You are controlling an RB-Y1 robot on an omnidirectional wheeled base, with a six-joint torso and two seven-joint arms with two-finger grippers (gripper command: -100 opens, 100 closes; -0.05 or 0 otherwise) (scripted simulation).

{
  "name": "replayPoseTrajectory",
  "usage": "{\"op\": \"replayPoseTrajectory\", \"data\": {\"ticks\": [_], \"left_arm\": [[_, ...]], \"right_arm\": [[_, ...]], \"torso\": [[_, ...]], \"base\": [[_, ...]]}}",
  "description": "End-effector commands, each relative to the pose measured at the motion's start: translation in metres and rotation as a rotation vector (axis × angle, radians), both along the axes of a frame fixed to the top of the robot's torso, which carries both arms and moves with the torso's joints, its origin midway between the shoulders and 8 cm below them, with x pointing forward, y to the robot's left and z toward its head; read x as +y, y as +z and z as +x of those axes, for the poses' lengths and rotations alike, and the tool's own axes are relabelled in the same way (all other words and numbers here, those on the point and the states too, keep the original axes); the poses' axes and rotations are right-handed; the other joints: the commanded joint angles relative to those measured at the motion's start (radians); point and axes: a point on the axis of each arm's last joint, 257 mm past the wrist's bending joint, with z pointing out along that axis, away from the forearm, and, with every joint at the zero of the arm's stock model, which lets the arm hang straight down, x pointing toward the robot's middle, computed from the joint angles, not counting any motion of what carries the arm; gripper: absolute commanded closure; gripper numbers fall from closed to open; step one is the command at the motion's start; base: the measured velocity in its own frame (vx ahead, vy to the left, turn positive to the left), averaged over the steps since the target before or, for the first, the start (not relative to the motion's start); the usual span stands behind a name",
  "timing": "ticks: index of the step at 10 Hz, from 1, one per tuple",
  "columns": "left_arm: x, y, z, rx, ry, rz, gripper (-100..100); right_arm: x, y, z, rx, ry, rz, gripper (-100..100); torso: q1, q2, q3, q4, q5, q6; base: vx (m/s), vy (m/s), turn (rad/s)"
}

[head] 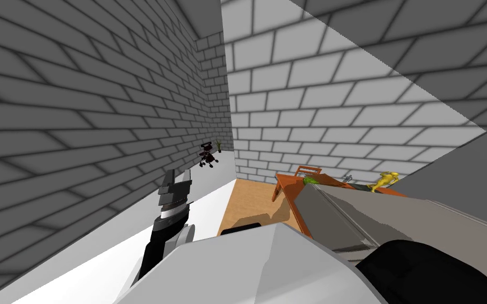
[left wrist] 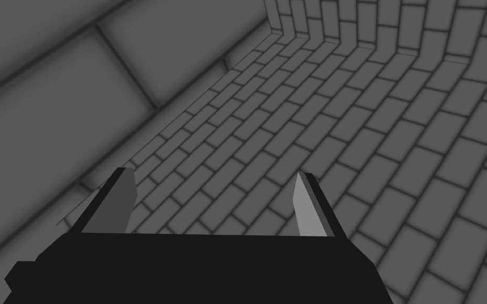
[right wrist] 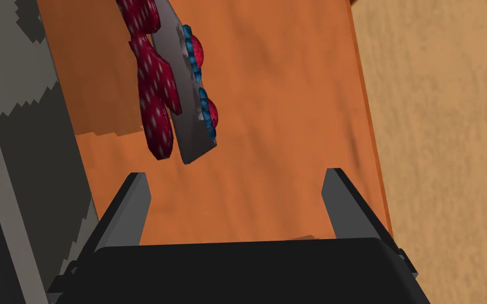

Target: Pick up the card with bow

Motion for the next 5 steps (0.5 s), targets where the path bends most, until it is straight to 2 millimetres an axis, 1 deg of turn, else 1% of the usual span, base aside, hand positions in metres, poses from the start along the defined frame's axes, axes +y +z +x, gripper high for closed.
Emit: {"op": "replayPoseTrajectory", "data": {"ticks": [1, 2, 3, 4, 5], "left_arm": [[0.000, 0.000, 0.000, 0.000, 0.000, 0.000, 0], [0.000, 0.000, 0.000, 0.000, 0.000, 0.000, 0], [0.000, 0.000, 0.000, 0.000, 0.000, 0.000, 0], [0.000, 0.000, 0.000, 0.000, 0.000, 0.000, 0], [0.000, 0.000, 0.000, 0.000, 0.000, 0.000, 0]], "right_arm": [[-0.001, 0.001, -0.001, 0.004, 0.005, 0.001, -100], [-0.001, 0.001, 0.000, 0.003, 0.003, 0.000, -100], [-0.001, 0.001, 0.000, 0.004, 0.005, 0.001, 0], [0.008, -0.008, -0.008, 0.006, -0.001, 0.002, -100], [0.015, -0.014, -0.014, 0.008, -0.005, 0.002, -100]], "torso": [[0.000, 0.000, 0.000, 0.000, 0.000, 0.000], [0.001, 0.003, 0.002, 0.001, 0.000, 0.000], [0.002, 0.004, 0.003, 0.001, 0.000, 0.000], [0.003, 0.005, 0.003, 0.001, 0.001, 0.000], [0.000, 0.004, 0.003, 0.001, 0.000, 0.000]], "base": [[0.008, -0.011, -0.006], [0.000, 0.000, 0.000], [0.000, 0.000, 0.000], [0.013, -0.051, 0.034], [0.012, -0.110, 0.055]]}}
